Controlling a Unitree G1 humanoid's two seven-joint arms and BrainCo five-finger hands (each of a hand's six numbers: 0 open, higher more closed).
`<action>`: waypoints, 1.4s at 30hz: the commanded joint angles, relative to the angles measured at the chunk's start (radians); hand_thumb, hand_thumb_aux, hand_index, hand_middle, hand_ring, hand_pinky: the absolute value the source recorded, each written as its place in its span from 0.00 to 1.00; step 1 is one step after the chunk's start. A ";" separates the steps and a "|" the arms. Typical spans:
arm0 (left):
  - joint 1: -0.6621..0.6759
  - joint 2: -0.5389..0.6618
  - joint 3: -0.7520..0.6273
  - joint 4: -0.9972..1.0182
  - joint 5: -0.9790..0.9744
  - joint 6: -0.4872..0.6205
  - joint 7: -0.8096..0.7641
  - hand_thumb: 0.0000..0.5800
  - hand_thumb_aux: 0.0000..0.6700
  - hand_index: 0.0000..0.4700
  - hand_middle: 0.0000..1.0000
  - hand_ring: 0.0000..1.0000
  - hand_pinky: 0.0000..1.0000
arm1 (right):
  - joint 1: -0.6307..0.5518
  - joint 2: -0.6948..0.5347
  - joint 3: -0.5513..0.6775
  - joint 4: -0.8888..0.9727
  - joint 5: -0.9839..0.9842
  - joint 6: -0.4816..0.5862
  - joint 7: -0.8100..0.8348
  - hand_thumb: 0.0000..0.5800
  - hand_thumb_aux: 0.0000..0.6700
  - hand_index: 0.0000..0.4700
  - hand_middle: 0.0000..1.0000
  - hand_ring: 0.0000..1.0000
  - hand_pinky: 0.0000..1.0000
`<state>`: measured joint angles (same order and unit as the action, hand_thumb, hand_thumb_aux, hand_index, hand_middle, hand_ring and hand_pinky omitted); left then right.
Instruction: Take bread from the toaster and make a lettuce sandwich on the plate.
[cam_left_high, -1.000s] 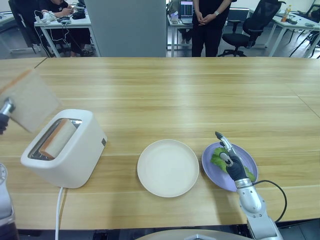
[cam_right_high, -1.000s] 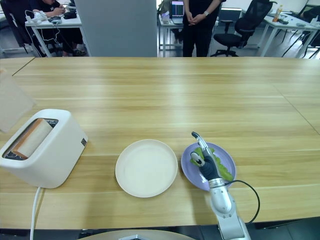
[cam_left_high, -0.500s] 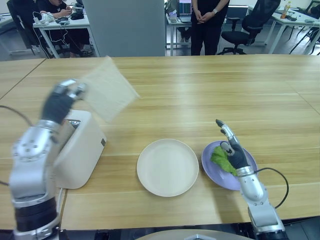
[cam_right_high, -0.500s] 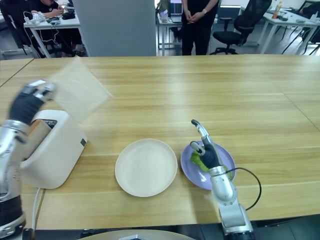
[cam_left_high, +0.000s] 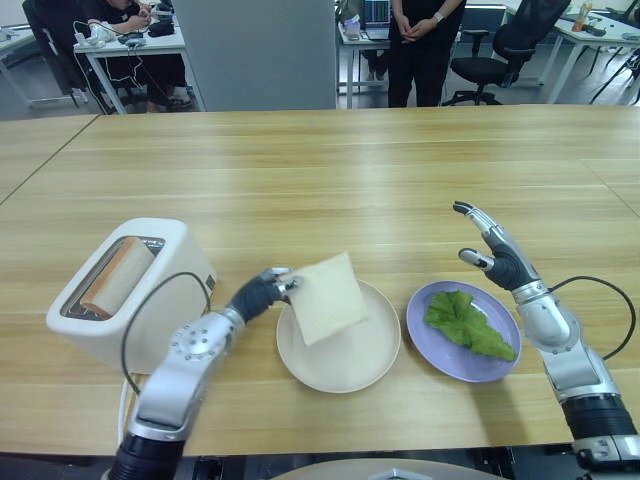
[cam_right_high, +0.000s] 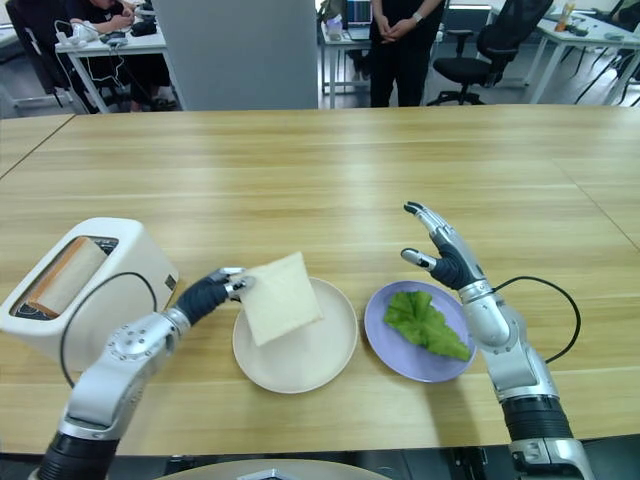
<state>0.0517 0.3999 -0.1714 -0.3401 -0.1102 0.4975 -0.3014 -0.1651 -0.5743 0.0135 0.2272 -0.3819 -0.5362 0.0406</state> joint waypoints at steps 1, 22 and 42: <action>-0.007 -0.037 -0.064 0.069 0.053 -0.044 0.003 1.00 1.00 0.98 0.36 0.36 0.36 | -0.024 -0.058 0.023 0.089 -0.070 -0.082 -0.021 0.00 0.00 0.00 0.00 0.00 0.00; -0.037 -0.080 -0.117 0.273 0.321 -0.179 0.118 0.54 0.32 0.31 0.56 0.56 0.56 | -0.140 -0.233 0.113 0.456 -0.292 -0.317 -0.269 0.00 0.00 0.00 0.00 0.00 0.00; -0.109 -0.109 0.029 0.049 0.342 -0.127 0.164 0.00 0.00 0.00 0.62 0.62 0.62 | -0.332 -0.318 0.412 0.651 -0.674 -0.318 -0.596 0.00 0.00 0.00 0.04 0.04 0.04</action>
<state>-0.0538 0.3055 -0.1600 -0.2743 0.2370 0.3602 -0.1483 -0.4619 -0.8717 0.3797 0.8415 -0.9908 -0.8575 -0.4949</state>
